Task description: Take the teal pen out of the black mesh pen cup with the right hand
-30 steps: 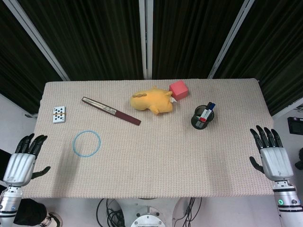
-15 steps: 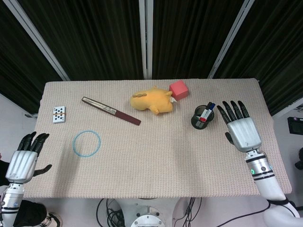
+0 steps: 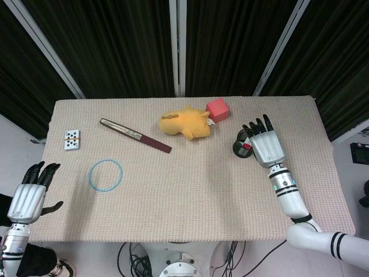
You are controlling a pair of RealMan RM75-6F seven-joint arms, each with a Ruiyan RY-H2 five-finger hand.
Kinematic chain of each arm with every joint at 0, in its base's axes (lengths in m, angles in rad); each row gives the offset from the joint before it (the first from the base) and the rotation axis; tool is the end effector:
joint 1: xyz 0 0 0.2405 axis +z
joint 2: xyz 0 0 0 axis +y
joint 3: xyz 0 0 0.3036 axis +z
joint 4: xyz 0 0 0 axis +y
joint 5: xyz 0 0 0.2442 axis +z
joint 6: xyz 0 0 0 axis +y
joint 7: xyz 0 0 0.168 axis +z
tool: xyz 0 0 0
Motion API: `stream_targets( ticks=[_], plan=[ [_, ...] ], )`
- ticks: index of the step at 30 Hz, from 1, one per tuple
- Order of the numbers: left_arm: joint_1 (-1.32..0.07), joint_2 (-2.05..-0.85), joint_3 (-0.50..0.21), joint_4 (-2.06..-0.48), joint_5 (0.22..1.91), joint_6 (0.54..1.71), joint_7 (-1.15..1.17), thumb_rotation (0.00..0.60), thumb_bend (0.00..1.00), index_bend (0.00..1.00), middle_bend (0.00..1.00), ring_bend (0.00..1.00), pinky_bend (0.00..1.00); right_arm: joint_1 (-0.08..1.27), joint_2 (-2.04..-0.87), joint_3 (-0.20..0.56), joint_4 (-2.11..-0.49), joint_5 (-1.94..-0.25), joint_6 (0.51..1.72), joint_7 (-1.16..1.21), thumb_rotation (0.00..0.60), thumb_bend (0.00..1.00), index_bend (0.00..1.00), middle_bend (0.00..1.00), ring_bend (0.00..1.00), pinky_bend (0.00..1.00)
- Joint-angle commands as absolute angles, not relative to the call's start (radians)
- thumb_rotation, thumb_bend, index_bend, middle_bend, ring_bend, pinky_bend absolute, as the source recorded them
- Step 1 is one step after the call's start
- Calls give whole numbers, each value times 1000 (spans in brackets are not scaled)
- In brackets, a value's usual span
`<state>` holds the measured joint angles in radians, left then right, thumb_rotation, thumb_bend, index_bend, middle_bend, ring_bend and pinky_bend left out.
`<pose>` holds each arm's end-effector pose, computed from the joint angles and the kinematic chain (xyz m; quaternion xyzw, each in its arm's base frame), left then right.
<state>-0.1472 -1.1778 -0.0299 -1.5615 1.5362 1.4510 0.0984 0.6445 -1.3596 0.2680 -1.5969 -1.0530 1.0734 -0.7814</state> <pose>-0.3575 0.2294 0.1206 -0.6433 -0.3474 -0.3711 0.5725 -0.2086 -0.4196 0.0434 0.7310 -0.2296 0.2807 0.5780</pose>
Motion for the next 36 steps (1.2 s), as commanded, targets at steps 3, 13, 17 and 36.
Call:
stream_targets(
  ticks=[3,13,17,36],
  plan=[
    [-148,-1179,-30,-1555,1529,1447,93,600,105,100,105,0,87,657,-1392,244,-1554,-1046,1058,-730,600,206,197,188,94,0],
    [-151,-1192,-28,-1536,1519,1433,81,600,105,101,85,0,90,660,-1444,215,-1456,-1091,1071,-635,600,240,305,314,238,234],
    [-150,-1194,-27,-1532,1514,1428,84,600,105,101,85,0,91,666,-1457,209,-1429,-1108,1070,-610,600,266,324,343,284,289],
    [-151,-1204,-18,-1510,1504,1411,75,600,105,102,85,0,94,680,-1509,204,-1353,-1135,1097,-586,600,345,519,454,435,428]
  ],
)
